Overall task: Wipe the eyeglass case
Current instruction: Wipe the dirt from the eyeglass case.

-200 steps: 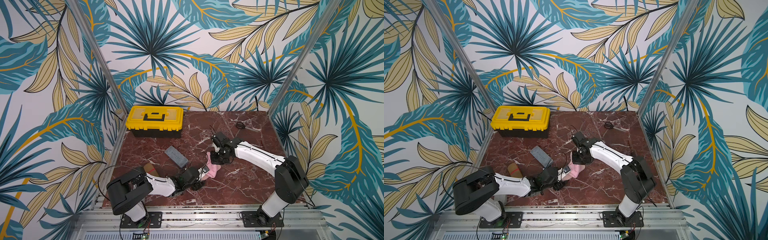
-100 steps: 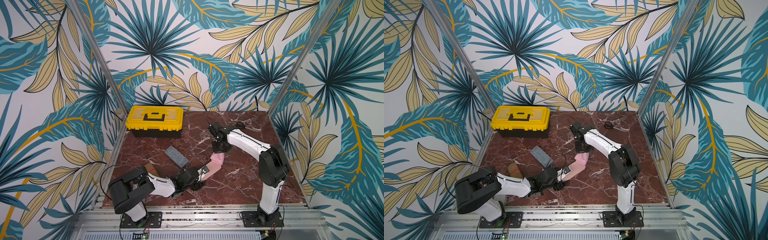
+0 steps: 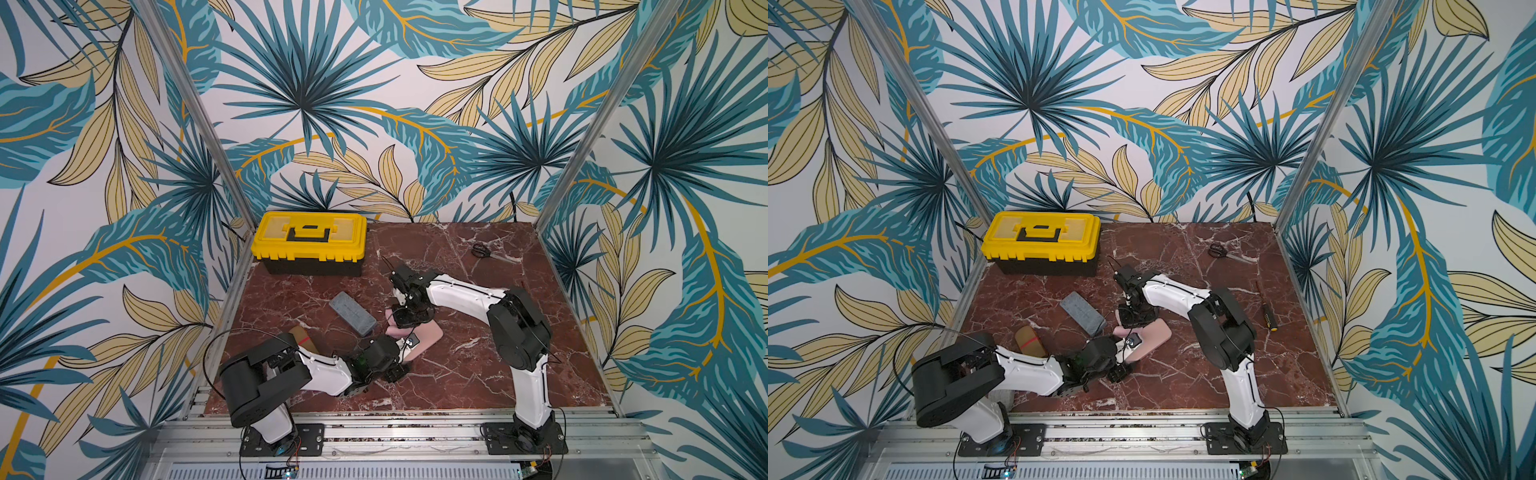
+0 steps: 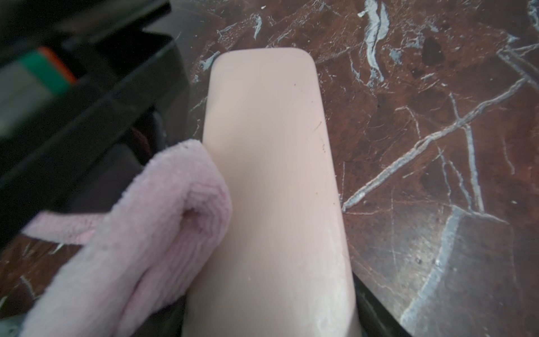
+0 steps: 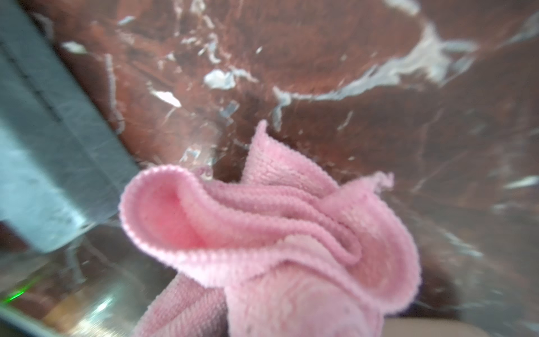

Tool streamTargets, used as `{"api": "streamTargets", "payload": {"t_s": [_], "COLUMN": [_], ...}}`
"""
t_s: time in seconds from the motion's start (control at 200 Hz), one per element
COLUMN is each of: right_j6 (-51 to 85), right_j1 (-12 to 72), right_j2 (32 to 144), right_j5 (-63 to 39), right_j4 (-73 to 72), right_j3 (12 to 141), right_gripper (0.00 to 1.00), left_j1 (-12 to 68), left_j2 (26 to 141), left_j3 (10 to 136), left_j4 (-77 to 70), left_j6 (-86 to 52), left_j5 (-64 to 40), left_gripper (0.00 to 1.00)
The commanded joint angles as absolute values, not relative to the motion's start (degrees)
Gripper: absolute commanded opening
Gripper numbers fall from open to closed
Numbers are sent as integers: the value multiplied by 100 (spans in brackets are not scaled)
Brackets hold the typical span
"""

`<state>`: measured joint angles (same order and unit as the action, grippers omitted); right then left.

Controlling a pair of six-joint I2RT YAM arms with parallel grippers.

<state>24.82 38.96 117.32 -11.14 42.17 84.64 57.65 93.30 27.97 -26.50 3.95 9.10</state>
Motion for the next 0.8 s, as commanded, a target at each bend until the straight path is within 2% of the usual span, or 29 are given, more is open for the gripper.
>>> {"api": "streamTargets", "payload": {"t_s": [0.0, 0.04, 0.19, 0.285, 0.341, 0.516, 0.691, 0.796], "right_j6": [2503, 2409, 2369, 2166, 2033, 1994, 2303, 2584], "right_j1": [3884, 3800, 2886, 2577, 2531, 2636, 2628, 2540], "right_j2": [11889, 12008, 11709, 11531, 11562, 11574, 10534, 10083], "right_j5": [-2443, -2086, 456, 1250, 1228, -155, -906, -1053], "right_j4": [4578, 4807, 5450, 5582, 5590, 5247, 4830, 4714], "right_j3": [8107, 8153, 7863, 7863, 8007, 8248, 6897, 6548], "right_gripper": [0, 0, 0, 0, 0, 0, 0, 0], "left_j1": [5601, 5598, 5458, 5376, 5345, 5209, 5107, 5106], "left_j2": [9520, 9511, 9333, 9266, 9258, 9344, 9517, 9584], "left_j3": [2966, 2979, 2835, 2794, 2834, 3113, 3666, 3951], "left_j4": [-2320, -2231, -1952, -1854, -1749, -1345, -479, -125], "left_j6": [74, 17, -279, -354, -325, -306, -567, -645], "left_j5": [1301, 1301, 1118, 943, 840, 491, 180, -53], "left_gripper": [0, 0, 0, 0, 0, 0, 0, 0]}}
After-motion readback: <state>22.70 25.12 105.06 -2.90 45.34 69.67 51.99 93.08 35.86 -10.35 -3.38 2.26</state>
